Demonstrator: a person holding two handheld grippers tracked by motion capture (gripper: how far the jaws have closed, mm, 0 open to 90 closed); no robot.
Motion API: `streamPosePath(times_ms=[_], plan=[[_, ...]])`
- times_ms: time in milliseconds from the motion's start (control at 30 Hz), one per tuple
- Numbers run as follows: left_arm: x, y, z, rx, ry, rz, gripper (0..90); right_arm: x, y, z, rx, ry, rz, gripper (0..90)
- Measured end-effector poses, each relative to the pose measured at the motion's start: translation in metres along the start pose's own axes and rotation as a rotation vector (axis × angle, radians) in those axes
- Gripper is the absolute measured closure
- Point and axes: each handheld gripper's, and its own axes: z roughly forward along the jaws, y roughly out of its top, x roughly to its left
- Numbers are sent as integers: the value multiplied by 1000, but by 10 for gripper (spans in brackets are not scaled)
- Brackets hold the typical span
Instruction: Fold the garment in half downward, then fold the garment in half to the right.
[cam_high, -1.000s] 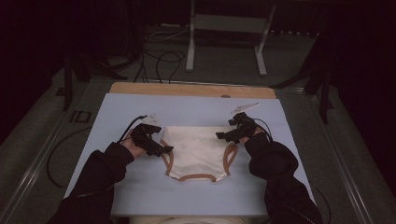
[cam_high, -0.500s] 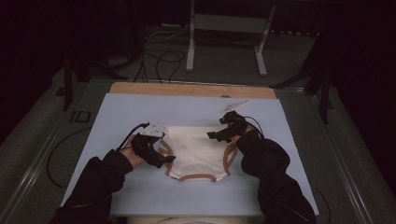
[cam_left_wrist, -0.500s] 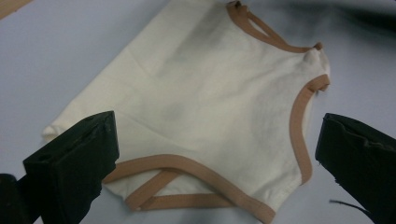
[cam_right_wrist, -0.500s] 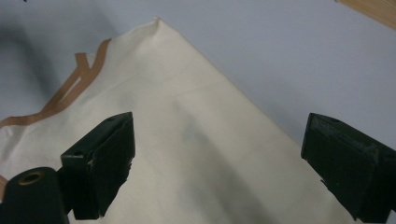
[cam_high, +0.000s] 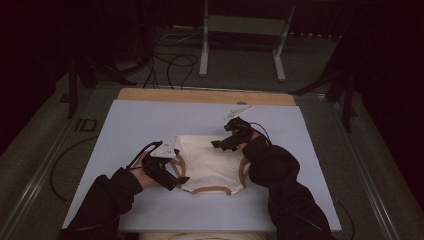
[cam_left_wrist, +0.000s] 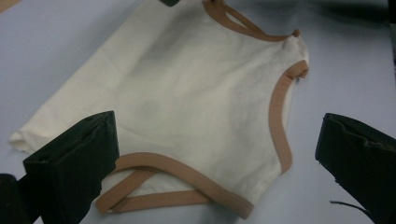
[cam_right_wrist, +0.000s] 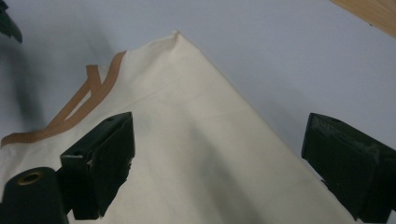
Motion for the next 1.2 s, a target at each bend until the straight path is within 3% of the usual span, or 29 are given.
streamPosePath(times_ms=[600, 800, 933, 1200], plan=[[-4, -15, 7, 3, -37, 24, 1, 14, 21, 26, 3, 41, -22, 97], [-8, -19, 12, 28, -54, 47, 10, 17, 27, 33, 4, 56, -44, 97], [-12, -22, 17, 55, -55, 86, 38, 20, 30, 39, 4, 70, -52, 97], [-17, -27, 29, 109, -81, 111, 80, 27, 34, 50, 22, 94, -66, 97]])
